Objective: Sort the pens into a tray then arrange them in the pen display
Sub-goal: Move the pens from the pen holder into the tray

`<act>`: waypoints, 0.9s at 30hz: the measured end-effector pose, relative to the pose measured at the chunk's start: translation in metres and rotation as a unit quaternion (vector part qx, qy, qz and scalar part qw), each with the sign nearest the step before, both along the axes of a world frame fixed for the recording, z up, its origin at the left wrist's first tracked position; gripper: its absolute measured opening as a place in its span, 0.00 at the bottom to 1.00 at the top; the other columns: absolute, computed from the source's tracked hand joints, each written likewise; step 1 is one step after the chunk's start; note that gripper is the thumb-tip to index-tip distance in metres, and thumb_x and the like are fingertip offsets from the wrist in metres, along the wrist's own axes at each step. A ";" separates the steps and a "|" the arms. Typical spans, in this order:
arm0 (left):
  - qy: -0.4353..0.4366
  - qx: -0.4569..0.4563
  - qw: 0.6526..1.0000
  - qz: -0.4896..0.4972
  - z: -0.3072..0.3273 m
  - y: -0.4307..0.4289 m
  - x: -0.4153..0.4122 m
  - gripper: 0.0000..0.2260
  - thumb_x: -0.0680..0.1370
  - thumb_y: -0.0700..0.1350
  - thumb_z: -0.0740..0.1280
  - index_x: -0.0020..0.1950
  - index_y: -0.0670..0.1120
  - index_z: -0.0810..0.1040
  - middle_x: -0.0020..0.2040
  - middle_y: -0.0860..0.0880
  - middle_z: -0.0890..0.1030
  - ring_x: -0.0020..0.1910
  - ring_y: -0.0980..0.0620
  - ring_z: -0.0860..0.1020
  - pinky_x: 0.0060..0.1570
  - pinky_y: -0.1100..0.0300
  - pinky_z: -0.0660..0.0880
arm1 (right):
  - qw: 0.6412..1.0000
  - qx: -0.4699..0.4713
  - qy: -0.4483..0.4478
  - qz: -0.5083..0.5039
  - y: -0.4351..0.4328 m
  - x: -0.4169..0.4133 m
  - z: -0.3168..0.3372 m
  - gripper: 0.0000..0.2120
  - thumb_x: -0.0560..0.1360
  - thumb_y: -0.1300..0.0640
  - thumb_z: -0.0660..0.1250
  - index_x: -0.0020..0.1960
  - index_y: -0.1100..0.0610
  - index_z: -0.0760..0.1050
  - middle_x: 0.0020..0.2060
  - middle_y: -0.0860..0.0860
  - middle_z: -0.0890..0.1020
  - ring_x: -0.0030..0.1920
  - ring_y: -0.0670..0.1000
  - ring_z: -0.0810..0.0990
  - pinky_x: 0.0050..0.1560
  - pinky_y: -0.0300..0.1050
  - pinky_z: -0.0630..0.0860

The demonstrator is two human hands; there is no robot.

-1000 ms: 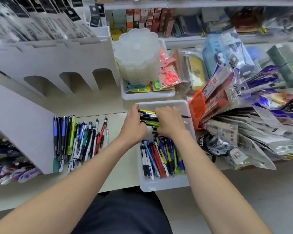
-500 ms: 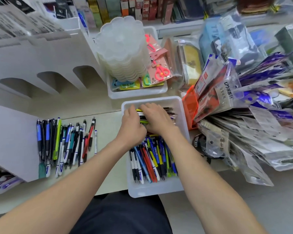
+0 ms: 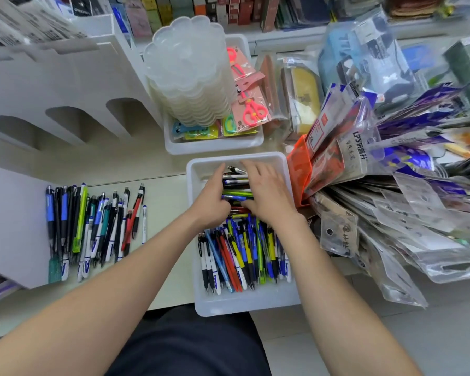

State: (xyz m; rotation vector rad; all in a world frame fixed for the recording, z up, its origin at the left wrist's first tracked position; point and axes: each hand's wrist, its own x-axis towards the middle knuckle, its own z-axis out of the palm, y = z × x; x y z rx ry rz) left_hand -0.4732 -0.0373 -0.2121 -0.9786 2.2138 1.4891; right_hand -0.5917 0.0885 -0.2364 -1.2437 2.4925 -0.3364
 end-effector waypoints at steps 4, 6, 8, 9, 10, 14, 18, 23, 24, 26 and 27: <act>-0.006 -0.081 0.994 0.076 -0.004 0.004 0.004 0.35 0.77 0.28 0.61 0.84 0.43 0.58 0.79 0.41 0.65 0.80 0.40 0.64 0.79 0.49 0.64 | 0.997 0.037 0.057 -0.049 0.004 0.007 0.008 0.22 0.77 0.57 0.75 0.70 0.49 0.77 0.61 0.53 0.77 0.65 0.59 0.72 0.65 0.54 0.72; -0.023 -0.057 0.994 0.092 -0.005 0.007 0.002 0.27 0.77 0.29 0.60 0.76 0.41 0.65 0.69 0.39 0.73 0.70 0.35 0.73 0.67 0.44 0.74 | 0.993 0.067 0.068 -0.075 0.003 0.010 0.011 0.22 0.76 0.66 0.70 0.67 0.51 0.80 0.59 0.55 0.77 0.63 0.59 0.72 0.63 0.53 0.73; -0.028 -0.039 0.996 0.077 -0.005 0.008 -0.001 0.22 0.76 0.29 0.58 0.68 0.42 0.70 0.58 0.40 0.79 0.55 0.36 0.80 0.49 0.43 0.79 | 0.995 0.057 0.043 -0.070 0.000 0.015 0.012 0.21 0.76 0.70 0.68 0.64 0.52 0.82 0.57 0.55 0.77 0.60 0.59 0.75 0.59 0.53 0.76; -0.023 -0.041 0.997 0.065 -0.005 0.008 -0.002 0.21 0.76 0.29 0.57 0.68 0.42 0.71 0.56 0.41 0.80 0.52 0.38 0.80 0.46 0.45 0.78 | 0.996 0.049 0.030 -0.063 -0.001 0.018 0.012 0.20 0.76 0.70 0.69 0.63 0.53 0.82 0.56 0.55 0.78 0.58 0.59 0.77 0.55 0.54 0.78; -0.014 -0.050 0.997 0.052 -0.004 0.008 -0.002 0.22 0.76 0.29 0.57 0.68 0.43 0.73 0.56 0.41 0.81 0.51 0.39 0.80 0.45 0.47 0.78 | 0.997 0.042 0.027 -0.064 -0.001 0.021 0.011 0.17 0.77 0.69 0.70 0.62 0.54 0.83 0.55 0.55 0.78 0.56 0.59 0.78 0.51 0.54 0.78; 0.003 -0.052 0.999 0.000 0.003 0.010 0.005 0.23 0.77 0.28 0.57 0.68 0.44 0.73 0.56 0.44 0.81 0.51 0.42 0.79 0.47 0.52 0.76 | 0.995 -0.002 0.023 -0.096 0.003 0.023 0.011 0.11 0.77 0.65 0.71 0.59 0.56 0.82 0.53 0.56 0.79 0.53 0.59 0.79 0.49 0.54 0.78; 0.008 -0.100 0.994 -0.036 -0.002 0.005 0.014 0.21 0.75 0.29 0.58 0.66 0.44 0.74 0.58 0.44 0.79 0.56 0.41 0.78 0.54 0.48 0.78 | 0.997 0.074 -0.016 0.008 0.005 0.029 0.017 0.12 0.76 0.59 0.73 0.58 0.49 0.85 0.53 0.52 0.83 0.55 0.58 0.82 0.50 0.52 0.80; 0.013 -0.140 0.990 -0.029 0.009 0.006 0.028 0.24 0.80 0.30 0.59 0.76 0.42 0.74 0.65 0.42 0.82 0.63 0.42 0.81 0.62 0.52 0.76 | 0.991 0.128 0.029 -0.006 0.007 0.035 0.016 0.11 0.76 0.62 0.74 0.55 0.51 0.87 0.52 0.54 0.84 0.54 0.59 0.84 0.52 0.52 0.82; 0.031 -0.153 0.987 -0.031 0.013 0.005 0.033 0.24 0.81 0.31 0.59 0.76 0.43 0.75 0.69 0.43 0.81 0.66 0.43 0.80 0.65 0.53 0.75 | 0.991 0.131 0.024 -0.009 0.007 0.036 0.016 0.13 0.75 0.65 0.73 0.56 0.52 0.87 0.53 0.54 0.84 0.54 0.59 0.84 0.52 0.53 0.82; 0.078 -0.176 0.981 -0.027 0.018 -0.002 0.046 0.21 0.82 0.32 0.59 0.72 0.44 0.79 0.68 0.46 0.81 0.65 0.48 0.80 0.66 0.56 0.73 | 0.993 0.110 0.018 -0.031 0.004 0.044 0.020 0.14 0.75 0.66 0.71 0.57 0.54 0.86 0.53 0.54 0.84 0.54 0.59 0.84 0.53 0.54 0.82; 0.101 -0.192 0.976 -0.016 0.020 -0.006 0.053 0.20 0.81 0.32 0.60 0.70 0.45 0.81 0.66 0.48 0.82 0.63 0.49 0.80 0.65 0.59 0.73 | 0.995 0.080 0.009 -0.050 0.001 0.050 0.022 0.15 0.75 0.66 0.69 0.58 0.54 0.86 0.53 0.54 0.84 0.55 0.60 0.83 0.53 0.54 0.82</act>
